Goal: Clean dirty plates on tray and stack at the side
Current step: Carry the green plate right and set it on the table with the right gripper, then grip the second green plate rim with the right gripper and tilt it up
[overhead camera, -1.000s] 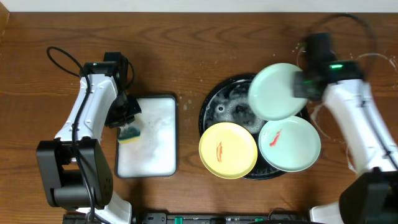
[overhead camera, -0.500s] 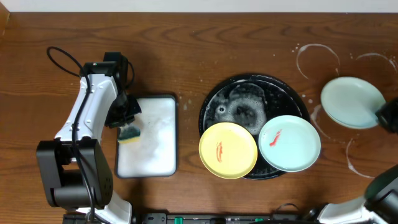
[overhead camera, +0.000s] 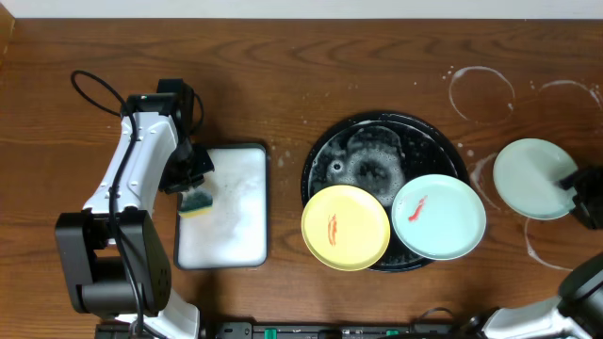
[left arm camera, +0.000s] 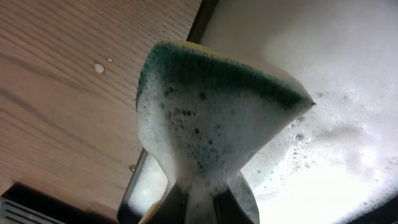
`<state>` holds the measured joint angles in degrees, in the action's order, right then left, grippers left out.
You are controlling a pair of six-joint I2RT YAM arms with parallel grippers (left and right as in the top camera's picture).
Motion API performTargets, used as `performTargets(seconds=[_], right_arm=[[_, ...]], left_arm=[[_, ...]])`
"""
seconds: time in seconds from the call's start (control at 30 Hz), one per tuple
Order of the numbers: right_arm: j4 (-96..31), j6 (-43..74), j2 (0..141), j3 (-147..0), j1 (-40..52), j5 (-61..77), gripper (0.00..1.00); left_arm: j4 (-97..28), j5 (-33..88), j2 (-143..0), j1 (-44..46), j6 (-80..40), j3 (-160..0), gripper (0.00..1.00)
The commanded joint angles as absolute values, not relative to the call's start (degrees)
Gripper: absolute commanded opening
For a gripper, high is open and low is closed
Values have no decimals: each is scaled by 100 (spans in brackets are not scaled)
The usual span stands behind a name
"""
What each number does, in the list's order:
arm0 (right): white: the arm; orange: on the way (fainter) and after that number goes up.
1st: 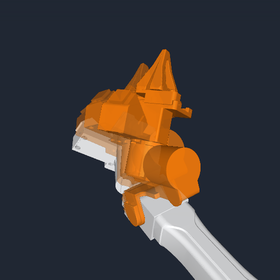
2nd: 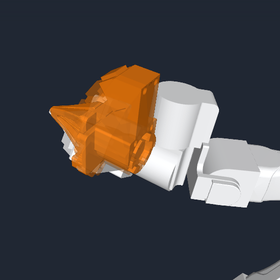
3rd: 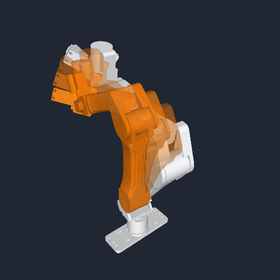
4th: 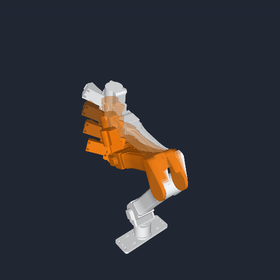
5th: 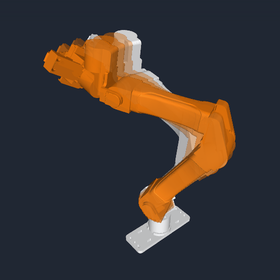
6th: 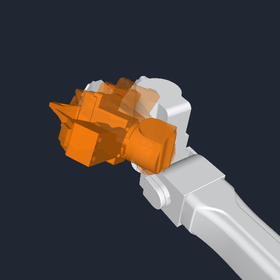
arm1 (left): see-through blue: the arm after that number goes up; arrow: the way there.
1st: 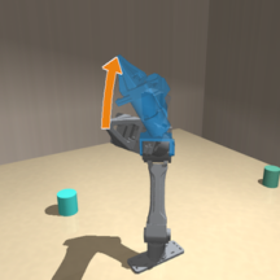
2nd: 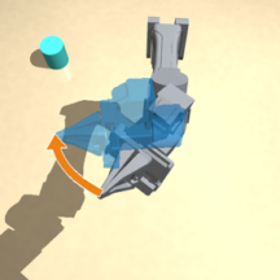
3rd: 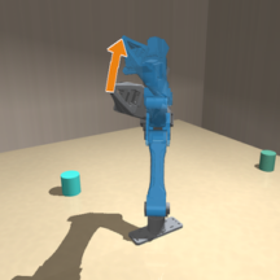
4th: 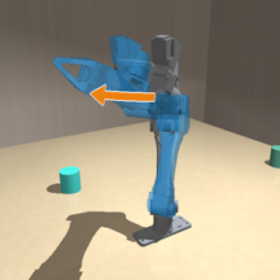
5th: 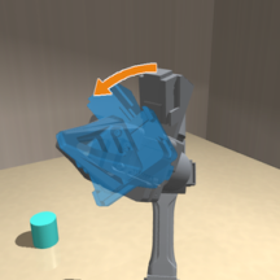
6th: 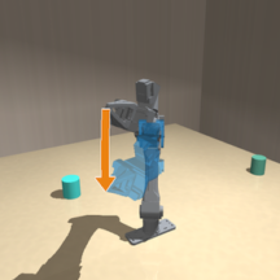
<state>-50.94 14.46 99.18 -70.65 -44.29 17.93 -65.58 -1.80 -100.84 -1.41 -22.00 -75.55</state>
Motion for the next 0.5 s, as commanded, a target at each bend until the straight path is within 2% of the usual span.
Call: performTargets(seconds=[0.0,0.27,0.47], right_arm=[[-5461,1015,9111,-7113,-3857,2460,64],[-6716,856,8593,-6886,-1898,1114,61],[-6357,2145,8593,-5660,-740,-537,57]], left_arm=[[-6587,-207,-10071,-158,-2102,-7561,8],[-6584,-207,-10073,-158,-2102,-7561,8],[-6587,-207,-10073,-158,-2099,-7561,8]])
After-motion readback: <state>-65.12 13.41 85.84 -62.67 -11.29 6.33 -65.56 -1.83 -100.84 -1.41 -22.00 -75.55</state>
